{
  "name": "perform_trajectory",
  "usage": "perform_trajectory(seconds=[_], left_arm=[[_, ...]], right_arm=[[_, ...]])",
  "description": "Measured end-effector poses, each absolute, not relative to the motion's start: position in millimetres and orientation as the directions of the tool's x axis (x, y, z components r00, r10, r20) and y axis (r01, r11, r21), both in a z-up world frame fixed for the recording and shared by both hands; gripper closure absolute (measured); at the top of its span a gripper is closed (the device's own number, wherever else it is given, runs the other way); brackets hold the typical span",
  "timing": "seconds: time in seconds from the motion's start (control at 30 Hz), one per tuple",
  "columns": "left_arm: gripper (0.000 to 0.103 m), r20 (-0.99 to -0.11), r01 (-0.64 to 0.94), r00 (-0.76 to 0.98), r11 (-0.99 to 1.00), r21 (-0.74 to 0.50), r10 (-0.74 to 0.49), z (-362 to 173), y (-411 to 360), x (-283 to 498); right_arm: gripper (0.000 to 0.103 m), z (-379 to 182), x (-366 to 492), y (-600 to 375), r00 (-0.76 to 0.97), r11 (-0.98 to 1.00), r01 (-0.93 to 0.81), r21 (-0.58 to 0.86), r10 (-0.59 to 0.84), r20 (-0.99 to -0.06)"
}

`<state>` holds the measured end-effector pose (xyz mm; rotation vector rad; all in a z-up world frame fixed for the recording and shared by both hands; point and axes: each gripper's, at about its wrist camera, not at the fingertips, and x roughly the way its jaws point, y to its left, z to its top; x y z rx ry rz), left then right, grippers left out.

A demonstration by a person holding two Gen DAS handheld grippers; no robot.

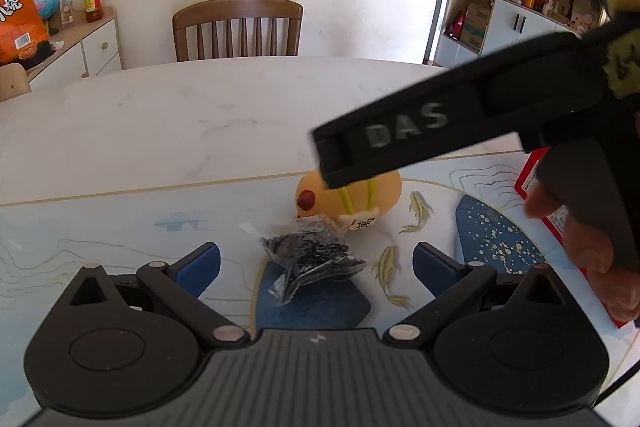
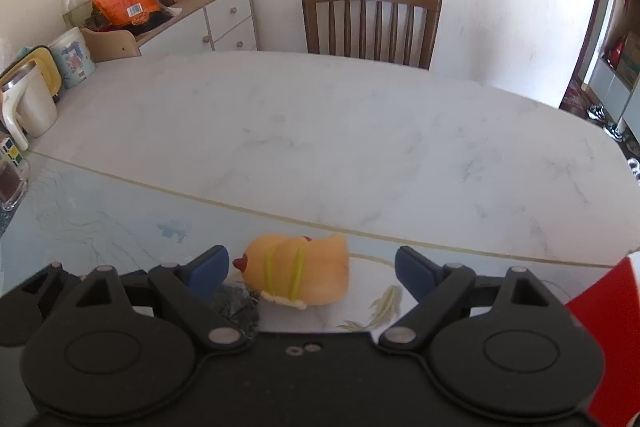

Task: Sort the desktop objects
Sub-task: 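Grasp the small black bag with the left tool while the right tool grasps the orange hot-dog toy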

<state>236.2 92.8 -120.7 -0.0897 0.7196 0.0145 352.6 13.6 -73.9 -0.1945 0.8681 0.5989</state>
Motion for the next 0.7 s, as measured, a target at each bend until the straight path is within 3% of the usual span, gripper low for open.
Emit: perform_trajectory(seconds=[0.5,0.57,0.7], left_arm=[[0.001,-0.660,-0.063,0.751,0.995,-0.080,-0.005,-144.9,95.7,251.5],[0.004,-0.649,-0.065,0.761,0.995,-0.077,0.000,-144.3,95.7,251.6],[0.021,-0.650,-0.054,0.760,0.996,-0.071,-0.005,-145.0,93.3,253.8]], right_arm=[[0.014,-99.2,372.9,34.2,0.420,0.807,-0.582,0.101,0.404,-0.812],[0.017,-101.5,373.9,35.6,0.408,0.805,-0.583,0.111,0.408,-0.817],[0.022,-103.5,375.0,38.2,0.391,0.799,-0.589,0.124,0.416,-0.821]])
